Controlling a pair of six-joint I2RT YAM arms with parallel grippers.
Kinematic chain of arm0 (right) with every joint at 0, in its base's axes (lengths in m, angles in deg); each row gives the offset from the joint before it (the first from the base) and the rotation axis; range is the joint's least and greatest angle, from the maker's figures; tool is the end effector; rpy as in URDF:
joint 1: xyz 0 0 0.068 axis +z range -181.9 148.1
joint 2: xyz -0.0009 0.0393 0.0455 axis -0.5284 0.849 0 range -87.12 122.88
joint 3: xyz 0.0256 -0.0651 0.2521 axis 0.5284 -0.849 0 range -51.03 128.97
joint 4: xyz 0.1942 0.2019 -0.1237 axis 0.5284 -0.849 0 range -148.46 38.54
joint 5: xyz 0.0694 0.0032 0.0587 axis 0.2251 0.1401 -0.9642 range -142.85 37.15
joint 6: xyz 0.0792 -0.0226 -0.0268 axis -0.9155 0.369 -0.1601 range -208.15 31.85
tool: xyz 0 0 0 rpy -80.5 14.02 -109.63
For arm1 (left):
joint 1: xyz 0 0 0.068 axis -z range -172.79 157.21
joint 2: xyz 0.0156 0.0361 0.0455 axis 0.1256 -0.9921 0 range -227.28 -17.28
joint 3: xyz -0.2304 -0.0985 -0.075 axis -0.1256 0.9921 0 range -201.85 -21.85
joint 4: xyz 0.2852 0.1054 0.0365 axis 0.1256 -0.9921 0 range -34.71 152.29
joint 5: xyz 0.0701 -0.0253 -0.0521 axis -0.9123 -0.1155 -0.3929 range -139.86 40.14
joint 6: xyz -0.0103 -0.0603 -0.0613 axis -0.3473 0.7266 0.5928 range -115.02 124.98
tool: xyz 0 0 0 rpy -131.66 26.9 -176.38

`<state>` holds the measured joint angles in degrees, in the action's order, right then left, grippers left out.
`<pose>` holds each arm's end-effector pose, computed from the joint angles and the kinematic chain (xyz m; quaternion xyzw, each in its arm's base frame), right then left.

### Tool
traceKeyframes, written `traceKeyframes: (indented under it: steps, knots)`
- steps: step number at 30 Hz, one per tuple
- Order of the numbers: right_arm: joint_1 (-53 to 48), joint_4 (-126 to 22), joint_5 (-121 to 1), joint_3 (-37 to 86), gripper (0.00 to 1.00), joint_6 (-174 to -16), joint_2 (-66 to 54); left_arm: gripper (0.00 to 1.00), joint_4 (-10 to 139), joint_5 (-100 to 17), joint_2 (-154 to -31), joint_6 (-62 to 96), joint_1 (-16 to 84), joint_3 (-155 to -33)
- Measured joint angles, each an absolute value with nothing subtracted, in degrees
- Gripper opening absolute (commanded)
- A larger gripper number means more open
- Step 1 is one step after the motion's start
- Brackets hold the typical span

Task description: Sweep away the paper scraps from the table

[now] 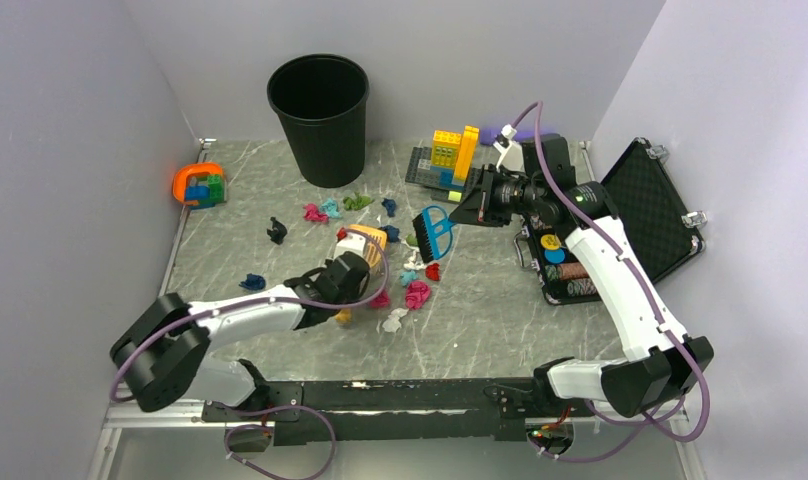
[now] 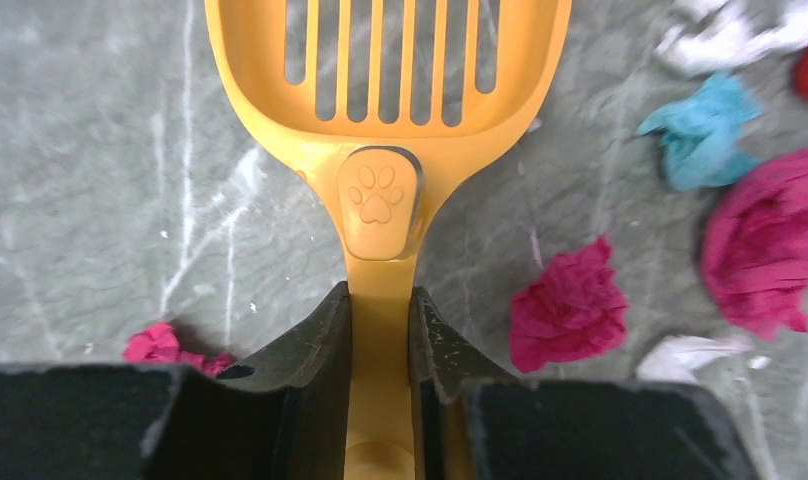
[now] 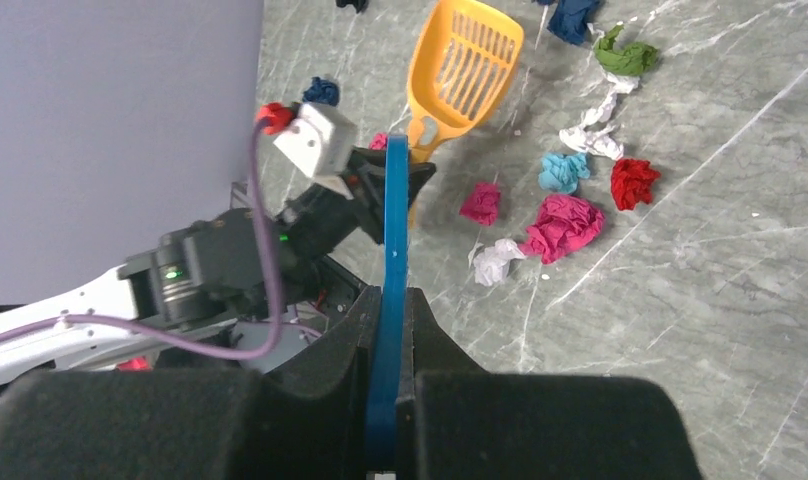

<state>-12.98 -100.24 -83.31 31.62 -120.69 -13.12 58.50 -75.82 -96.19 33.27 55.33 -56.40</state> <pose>0.3067 0.1460 0.3692 -0.0062 0.8819 0.3912 0.2631 0.2370 -0.2142 0.0933 0.0777 0.9104 -0.0504 0.4032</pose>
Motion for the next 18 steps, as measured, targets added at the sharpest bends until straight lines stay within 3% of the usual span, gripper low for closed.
traceKeyframes:
  steps: [12,18]
  knots:
    - [-13.0,-94.1,-82.8,24.2,0.02,-122.7,-14.1,0.0,31.1,-77.1,-83.4,32.7,53.2,-75.9]
    - [-13.3,-92.7,-82.5,24.0,0.04,-122.7,-14.1,0.0,19.9,-76.2,-75.0,34.1,48.8,-78.8]
